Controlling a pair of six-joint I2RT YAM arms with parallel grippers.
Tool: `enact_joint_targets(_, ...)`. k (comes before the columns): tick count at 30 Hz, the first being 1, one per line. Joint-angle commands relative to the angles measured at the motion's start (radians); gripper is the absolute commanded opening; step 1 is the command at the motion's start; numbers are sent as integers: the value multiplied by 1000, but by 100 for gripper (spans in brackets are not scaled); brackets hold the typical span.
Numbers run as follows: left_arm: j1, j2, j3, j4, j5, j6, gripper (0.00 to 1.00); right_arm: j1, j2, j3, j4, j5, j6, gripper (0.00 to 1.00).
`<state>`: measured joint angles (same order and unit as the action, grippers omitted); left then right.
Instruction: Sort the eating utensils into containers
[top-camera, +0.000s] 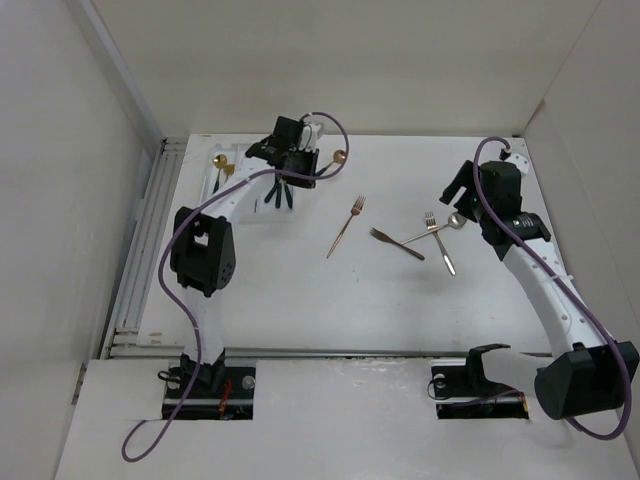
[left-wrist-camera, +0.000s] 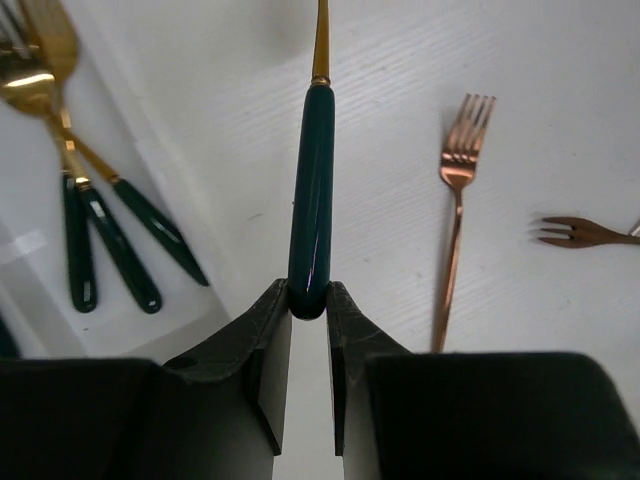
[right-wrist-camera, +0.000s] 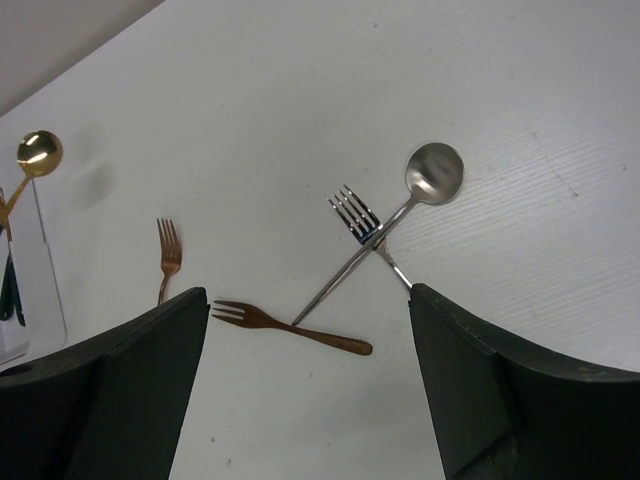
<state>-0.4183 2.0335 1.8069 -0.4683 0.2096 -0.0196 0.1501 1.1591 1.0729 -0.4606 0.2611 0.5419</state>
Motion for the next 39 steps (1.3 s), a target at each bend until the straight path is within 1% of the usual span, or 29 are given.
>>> enact_joint_targets(1,73,-125,10,22,-12,7,0,-6,-12,52,51,-8,-10,87)
enact_joint_targets(5,153,-186,-46,31,-33,17,0,14,-2,52,79,-17,-10,87)
enact_joint_targets(10,263,-265,-148,65,-44,17,0,42,71,96,102,-17,-10,87)
enact_joint_targets(11,297,-265,-162,65,-44,17,0,52,85,116,102,-17,-10,87)
enact_joint_targets(16,386,-289,-239,98,-64,47,0,74,190,189,120,-26,-10,87)
enact_joint_targets(20,464,-289,-296,160,-93,61,0,85,260,252,120,-36,-19,87)
enact_joint_targets(23,478,-271,-305,180,-93,70,0,104,307,292,120,-36,-19,87)
enact_joint_targets(30,518,-242,-305,215,-33,60,0,128,385,364,111,-27,-28,87)
enact_joint_targets(34,518,-161,-271,166,-10,96,0,128,407,384,102,-26,-28,87)
enact_joint_targets(39,549,-88,-281,178,-10,73,0,137,416,403,82,-17,-28,87)
